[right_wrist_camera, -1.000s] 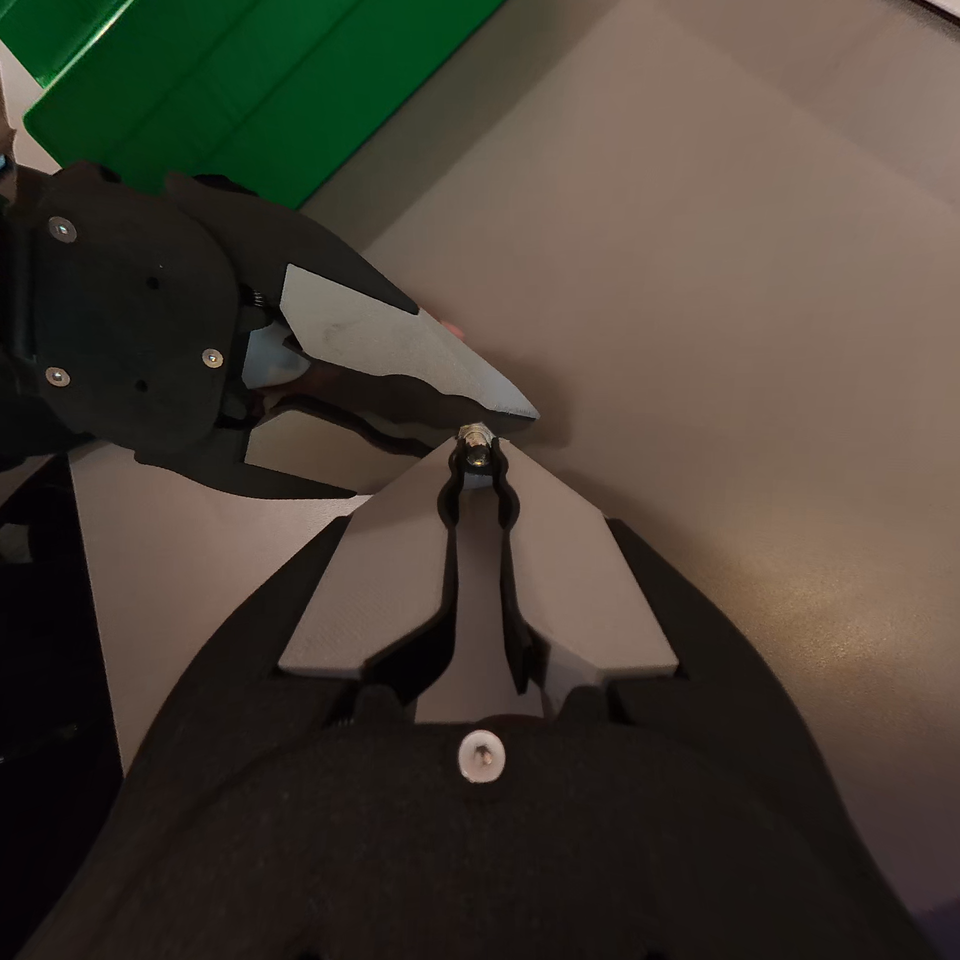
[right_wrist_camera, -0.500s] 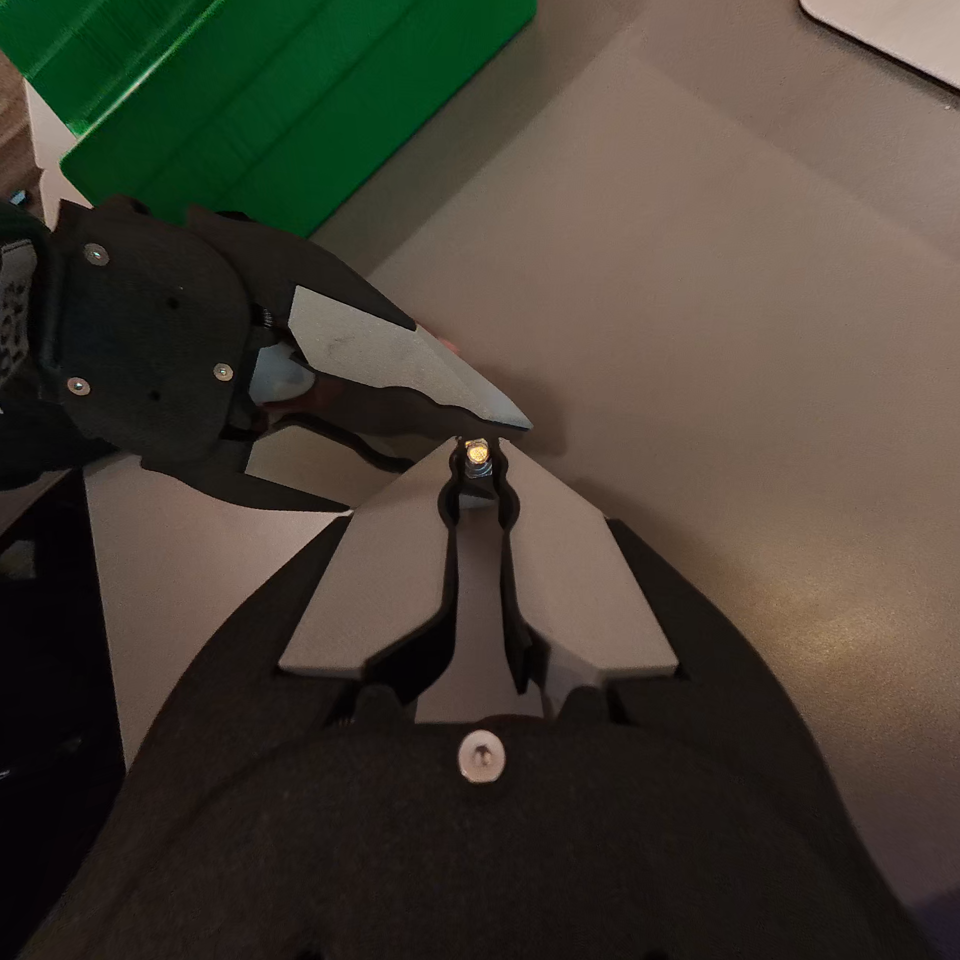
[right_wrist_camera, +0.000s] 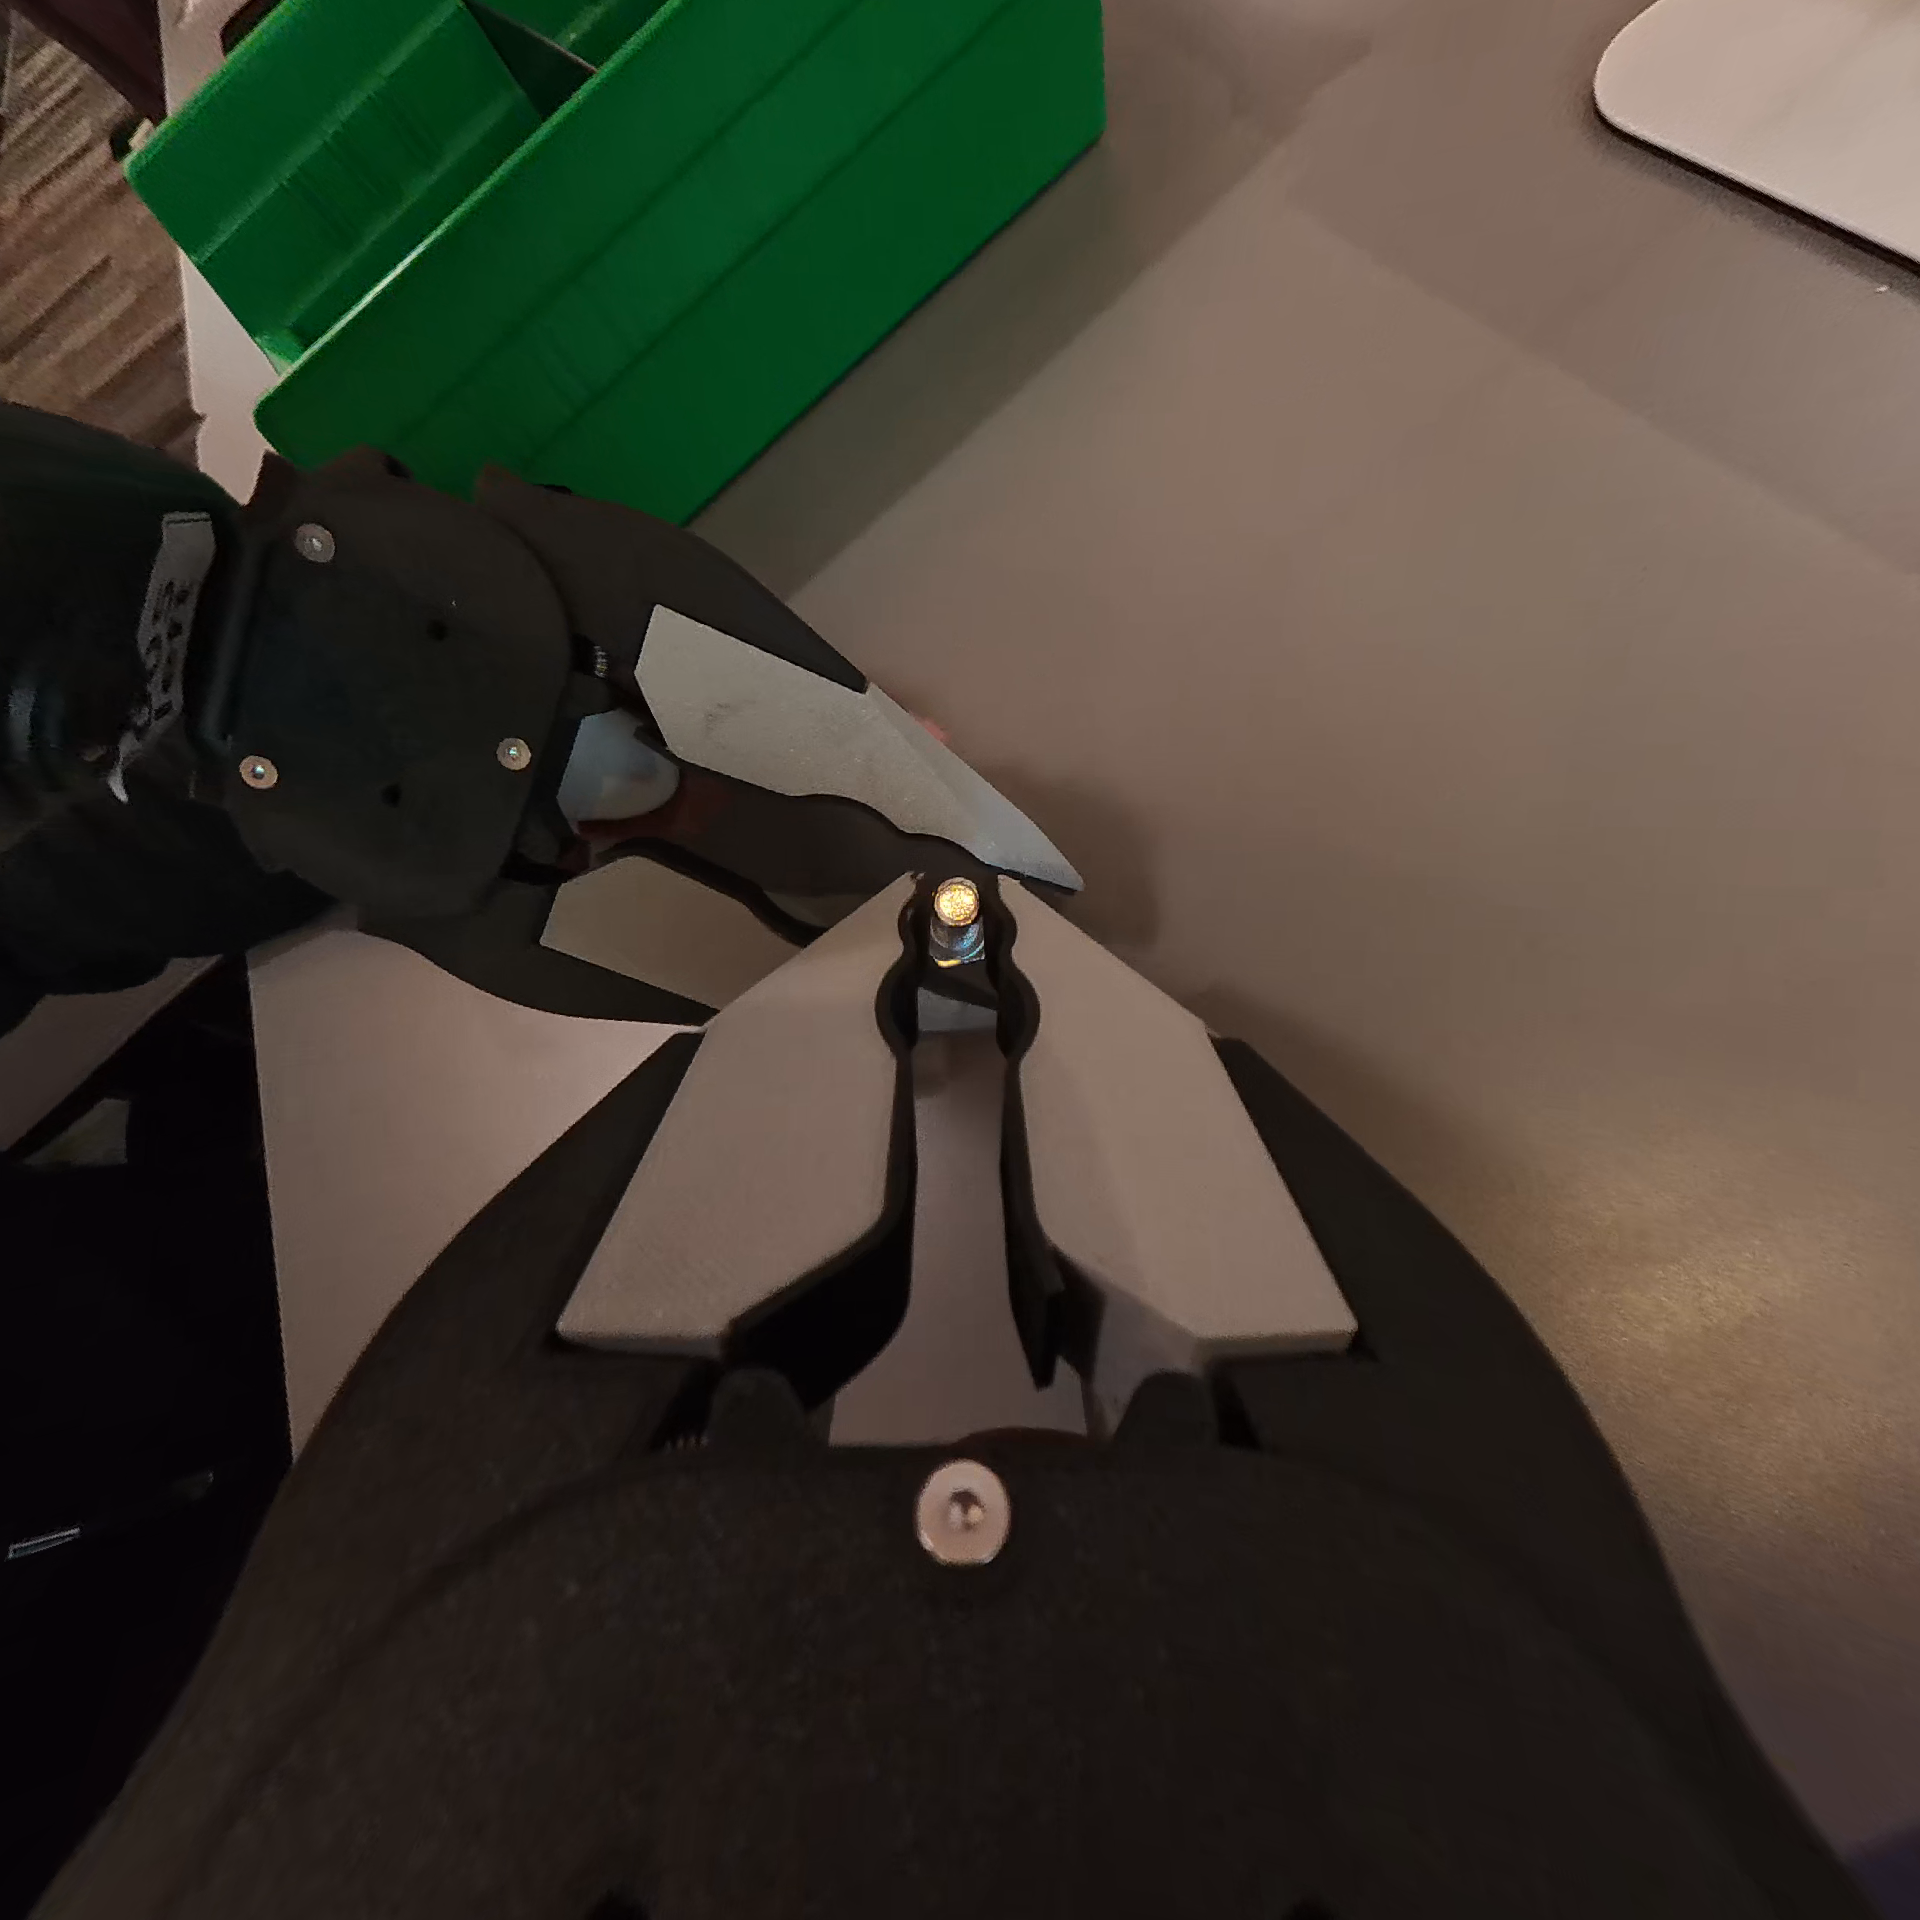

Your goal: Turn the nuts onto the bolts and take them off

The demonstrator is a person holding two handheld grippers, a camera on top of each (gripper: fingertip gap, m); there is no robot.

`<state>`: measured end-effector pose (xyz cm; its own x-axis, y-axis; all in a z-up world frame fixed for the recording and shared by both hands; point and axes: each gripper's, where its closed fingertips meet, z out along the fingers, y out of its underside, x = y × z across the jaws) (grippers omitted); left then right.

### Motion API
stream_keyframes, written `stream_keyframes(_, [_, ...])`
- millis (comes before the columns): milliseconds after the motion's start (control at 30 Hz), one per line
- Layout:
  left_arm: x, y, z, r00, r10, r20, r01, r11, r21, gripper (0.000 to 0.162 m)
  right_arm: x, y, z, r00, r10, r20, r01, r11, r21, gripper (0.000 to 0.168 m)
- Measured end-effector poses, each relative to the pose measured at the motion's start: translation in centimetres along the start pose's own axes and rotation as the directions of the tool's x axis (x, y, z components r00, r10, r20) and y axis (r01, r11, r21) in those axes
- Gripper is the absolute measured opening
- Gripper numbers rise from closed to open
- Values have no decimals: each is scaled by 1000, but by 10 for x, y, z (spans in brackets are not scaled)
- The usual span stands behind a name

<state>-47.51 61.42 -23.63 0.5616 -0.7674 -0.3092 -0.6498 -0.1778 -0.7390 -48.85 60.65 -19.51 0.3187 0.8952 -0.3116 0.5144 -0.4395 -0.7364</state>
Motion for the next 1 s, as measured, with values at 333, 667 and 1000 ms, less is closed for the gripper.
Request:
stream_keyframes(333, [0, -5, -2, 998, -51, -29, 52, 998, 25, 18, -1, -4, -3, 1000, 5, 18, -5, 1000, 23, 7])
stream_keyframes(667, [-4, -5, -3, 998, -59, -15, 59, 998, 31, 18, 2, -2, 0, 1000, 10, 1, -11, 1000, 21, 8])
stream_keyframes(1000, [-8, -11, -6, 998, -60, 3, 59, 996, 64, 18, -1, -9, -3, 998, 42, 50, -45, 997, 69, 7])
